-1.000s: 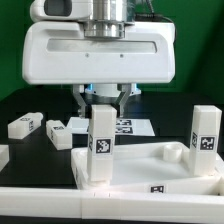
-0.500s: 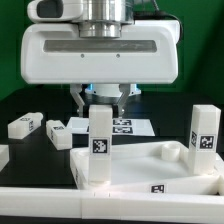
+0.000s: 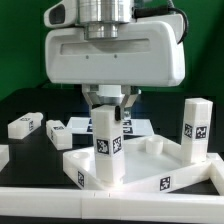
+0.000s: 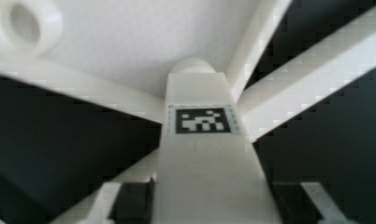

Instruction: Assemble desk

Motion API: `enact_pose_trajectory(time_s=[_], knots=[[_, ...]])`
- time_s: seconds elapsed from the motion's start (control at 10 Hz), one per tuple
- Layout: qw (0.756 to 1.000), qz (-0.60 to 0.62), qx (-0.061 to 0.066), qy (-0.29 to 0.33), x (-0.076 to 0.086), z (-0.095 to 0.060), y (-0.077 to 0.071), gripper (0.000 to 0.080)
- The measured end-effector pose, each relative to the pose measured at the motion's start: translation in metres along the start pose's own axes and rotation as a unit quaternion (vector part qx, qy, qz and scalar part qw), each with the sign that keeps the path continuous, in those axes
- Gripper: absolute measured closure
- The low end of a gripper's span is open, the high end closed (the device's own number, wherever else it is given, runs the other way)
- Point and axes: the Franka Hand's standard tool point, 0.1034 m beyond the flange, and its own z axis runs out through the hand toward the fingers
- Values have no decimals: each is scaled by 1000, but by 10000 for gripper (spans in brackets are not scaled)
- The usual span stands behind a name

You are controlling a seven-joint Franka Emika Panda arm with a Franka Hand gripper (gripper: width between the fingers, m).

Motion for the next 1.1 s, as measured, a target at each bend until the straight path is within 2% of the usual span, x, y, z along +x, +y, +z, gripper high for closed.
enact_pose_trajectory(time_s=[0.4, 0.5, 0.6, 0.7, 0.8, 0.9, 1.1], knots=[[995, 101, 1, -3, -2, 0, -2, 509], [996, 88, 1, -3, -2, 0, -3, 406], [998, 70, 1, -3, -2, 0, -3, 258], [999, 34, 1, -3, -3, 0, -3, 258], [1000, -27, 0, -2, -4, 1, -4, 183], [996, -87, 0, -3, -5, 1, -6, 157], [983, -185, 0, -3, -5, 1, -6, 151]])
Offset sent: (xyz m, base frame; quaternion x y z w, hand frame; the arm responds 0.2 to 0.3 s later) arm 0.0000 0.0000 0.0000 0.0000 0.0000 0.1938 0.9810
